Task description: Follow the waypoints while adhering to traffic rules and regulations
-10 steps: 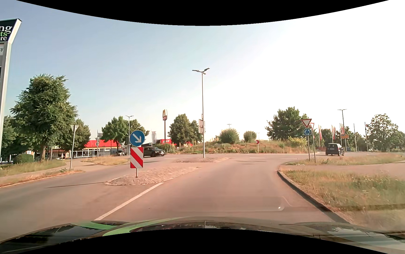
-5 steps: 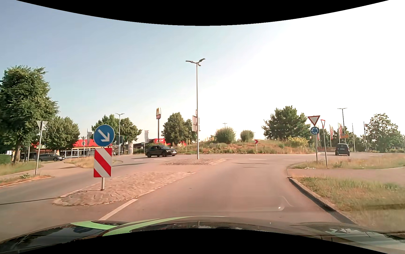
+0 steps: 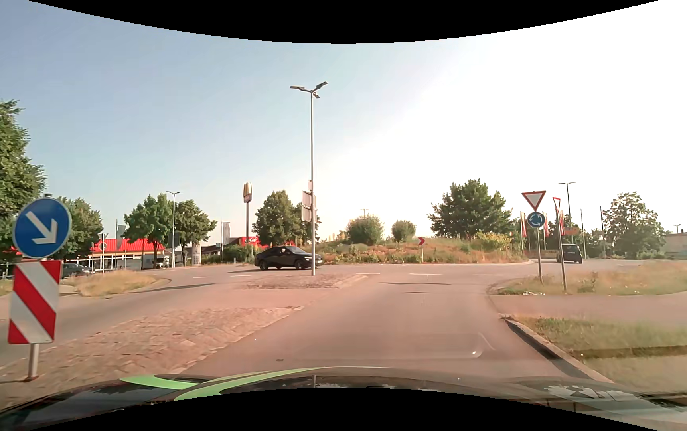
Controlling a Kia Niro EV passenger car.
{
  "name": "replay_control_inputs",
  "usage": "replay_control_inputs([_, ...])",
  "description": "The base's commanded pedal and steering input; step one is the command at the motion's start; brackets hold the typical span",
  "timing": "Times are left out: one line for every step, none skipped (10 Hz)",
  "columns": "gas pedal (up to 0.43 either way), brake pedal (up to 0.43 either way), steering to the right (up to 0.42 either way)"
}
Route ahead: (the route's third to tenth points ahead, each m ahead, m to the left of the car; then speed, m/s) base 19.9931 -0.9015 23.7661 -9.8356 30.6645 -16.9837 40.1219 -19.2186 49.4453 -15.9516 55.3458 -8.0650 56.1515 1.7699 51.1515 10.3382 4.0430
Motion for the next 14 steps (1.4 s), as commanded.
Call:
replay_control_inputs([0.028,0.000,0.106])
replay_control_inputs([0.028,0.000,0.106])
replay_control_inputs([0.028,0.000,0.105])
replay_control_inputs([0.028,0.000,0.102])
replay_control_inputs([0.028,0.000,0.097])
replay_control_inputs([0.039,0.000,0.096])
replay_control_inputs([0.067,0.000,0.097])
replay_control_inputs([0.110,0.000,0.105])
replay_control_inputs([0.118,0.000,0.108])
replay_control_inputs([0.118,0.000,0.108])
replay_control_inputs([0.118,0.000,0.110])
replay_control_inputs([0.118,0.000,0.114])
replay_control_inputs([0.110,0.000,0.115])
replay_control_inputs([0.110,0.000,0.115])
